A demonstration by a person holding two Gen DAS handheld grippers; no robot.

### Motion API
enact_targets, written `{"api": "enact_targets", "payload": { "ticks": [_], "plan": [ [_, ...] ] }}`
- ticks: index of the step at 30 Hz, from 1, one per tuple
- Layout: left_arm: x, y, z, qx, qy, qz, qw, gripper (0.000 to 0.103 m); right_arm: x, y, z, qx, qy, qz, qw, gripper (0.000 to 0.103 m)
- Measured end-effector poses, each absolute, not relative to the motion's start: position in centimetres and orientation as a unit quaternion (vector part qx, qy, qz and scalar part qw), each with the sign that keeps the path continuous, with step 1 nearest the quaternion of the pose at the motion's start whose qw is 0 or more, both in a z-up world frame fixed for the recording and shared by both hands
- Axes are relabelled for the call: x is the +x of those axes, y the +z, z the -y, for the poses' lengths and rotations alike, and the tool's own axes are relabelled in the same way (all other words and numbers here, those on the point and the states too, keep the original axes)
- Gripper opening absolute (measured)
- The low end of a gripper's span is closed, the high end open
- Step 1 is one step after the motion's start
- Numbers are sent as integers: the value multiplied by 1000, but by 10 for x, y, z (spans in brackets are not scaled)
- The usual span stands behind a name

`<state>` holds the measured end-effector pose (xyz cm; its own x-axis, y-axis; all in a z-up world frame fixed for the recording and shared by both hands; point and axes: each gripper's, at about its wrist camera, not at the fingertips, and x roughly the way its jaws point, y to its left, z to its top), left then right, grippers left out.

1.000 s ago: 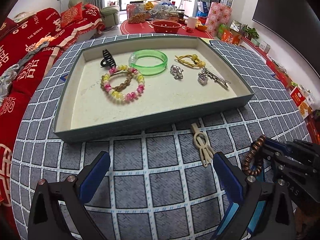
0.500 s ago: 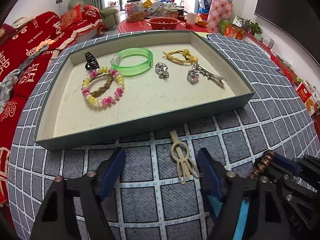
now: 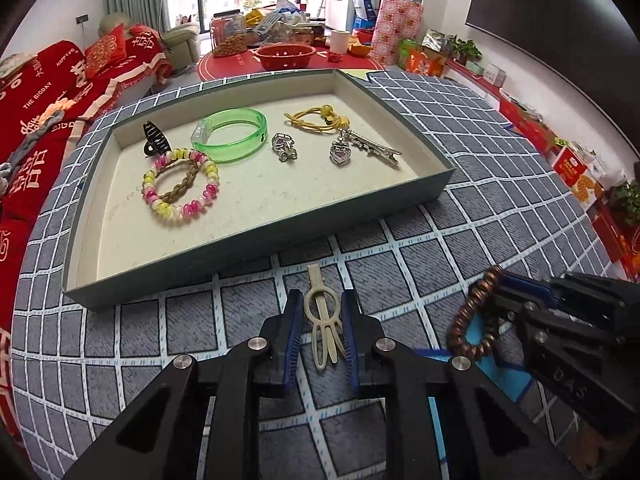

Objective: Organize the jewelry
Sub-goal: 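Carry the beige hair clip and brown coil hair tie into the tray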

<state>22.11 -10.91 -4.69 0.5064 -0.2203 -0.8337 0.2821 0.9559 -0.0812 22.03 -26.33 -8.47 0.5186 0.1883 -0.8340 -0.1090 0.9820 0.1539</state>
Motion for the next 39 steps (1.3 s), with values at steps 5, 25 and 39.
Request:
{"api": "enact_targets", "payload": {
  "ticks": [5, 25, 39],
  "plan": [
    [211, -38, 98, 25, -152, -470, 869, 33, 220, -85, 268, 62, 84, -486, 868, 14],
    [197, -5, 52, 14, -151, -423, 893, 33, 213, -54, 269, 116, 72, -482, 865, 14],
    [236, 23, 11, 5, -124, -391, 912, 33, 257, -9, 245, 107, 78, -465, 875, 14]
  ]
}}
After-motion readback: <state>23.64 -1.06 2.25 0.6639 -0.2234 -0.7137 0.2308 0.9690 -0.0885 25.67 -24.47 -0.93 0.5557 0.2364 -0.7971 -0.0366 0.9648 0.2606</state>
